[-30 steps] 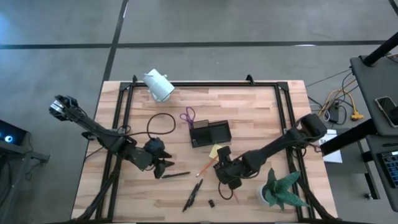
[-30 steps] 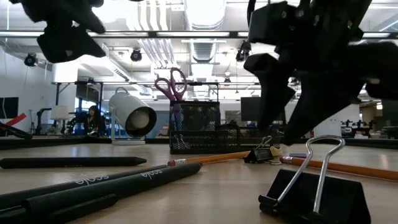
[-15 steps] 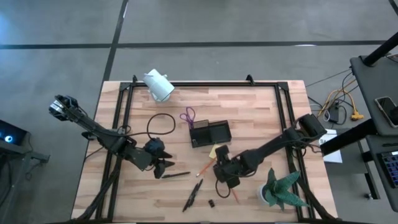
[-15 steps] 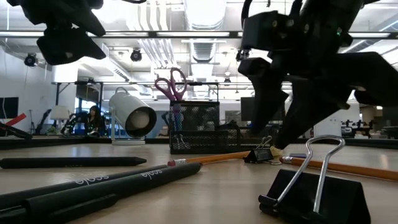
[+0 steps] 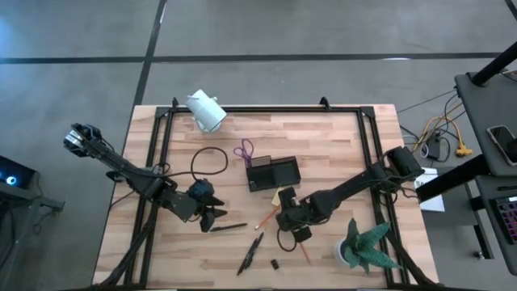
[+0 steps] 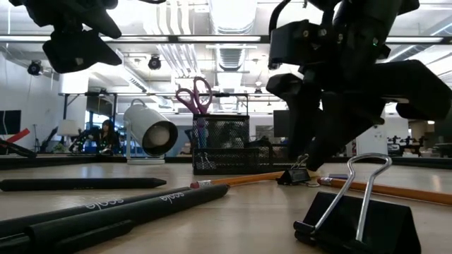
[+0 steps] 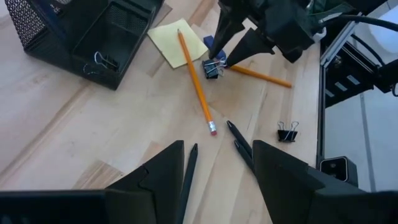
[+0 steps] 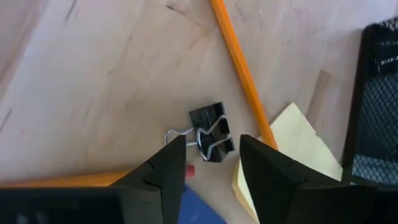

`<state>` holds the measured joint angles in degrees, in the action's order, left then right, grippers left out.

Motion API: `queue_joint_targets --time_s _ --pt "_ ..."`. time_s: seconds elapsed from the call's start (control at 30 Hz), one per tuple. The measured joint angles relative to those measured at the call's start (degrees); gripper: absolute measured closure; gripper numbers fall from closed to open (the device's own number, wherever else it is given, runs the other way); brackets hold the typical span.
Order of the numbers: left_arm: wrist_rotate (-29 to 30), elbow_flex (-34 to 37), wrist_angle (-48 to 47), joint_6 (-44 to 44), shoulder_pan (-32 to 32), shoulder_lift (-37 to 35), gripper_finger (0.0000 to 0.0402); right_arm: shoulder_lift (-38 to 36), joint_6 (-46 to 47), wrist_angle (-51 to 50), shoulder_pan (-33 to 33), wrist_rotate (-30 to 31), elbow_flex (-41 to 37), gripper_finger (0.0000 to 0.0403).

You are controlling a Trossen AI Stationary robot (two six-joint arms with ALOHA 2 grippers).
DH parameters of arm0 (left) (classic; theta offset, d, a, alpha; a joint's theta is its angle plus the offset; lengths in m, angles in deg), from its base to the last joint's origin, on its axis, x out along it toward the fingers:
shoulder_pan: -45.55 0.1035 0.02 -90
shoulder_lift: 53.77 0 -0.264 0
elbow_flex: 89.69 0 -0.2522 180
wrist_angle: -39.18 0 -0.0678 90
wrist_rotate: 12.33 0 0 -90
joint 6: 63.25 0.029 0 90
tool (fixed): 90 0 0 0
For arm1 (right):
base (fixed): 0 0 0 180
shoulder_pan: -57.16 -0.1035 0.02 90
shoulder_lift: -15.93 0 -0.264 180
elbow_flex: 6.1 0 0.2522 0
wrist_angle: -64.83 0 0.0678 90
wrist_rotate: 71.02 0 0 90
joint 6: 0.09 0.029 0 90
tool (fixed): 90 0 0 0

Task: Pick and place office supplies into organizer
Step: Put the top black binder clip into the black desk organizer

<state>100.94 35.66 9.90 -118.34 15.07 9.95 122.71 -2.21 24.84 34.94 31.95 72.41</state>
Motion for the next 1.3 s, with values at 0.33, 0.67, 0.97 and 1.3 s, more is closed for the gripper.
queue_joint_targets --time_s 0.33,0.67,0.97,1.3 --pt "0.0 0.0 0.0 0.0 0.0 0.0 0.0228 0.0 -0.9 0.3 0.0 0.0 -0.2 0.0319" --pt "1.2 0.0 0.0 0.0 0.0 0.0 0.0228 0.0 -1.1 1.6 0.1 0.1 -1.0 0.0369" --pt "1.3 0.0 0.0 0.0 0.0 0.0 0.0228 0.0 -0.9 1.6 0.8 0.0 -1.4 0.0375" --pt "1.3 0.0 0.0 0.0 0.0 0.0 0.0228 -0.2 5.4 1.1 2.5 0.4 2.9 0.0377"
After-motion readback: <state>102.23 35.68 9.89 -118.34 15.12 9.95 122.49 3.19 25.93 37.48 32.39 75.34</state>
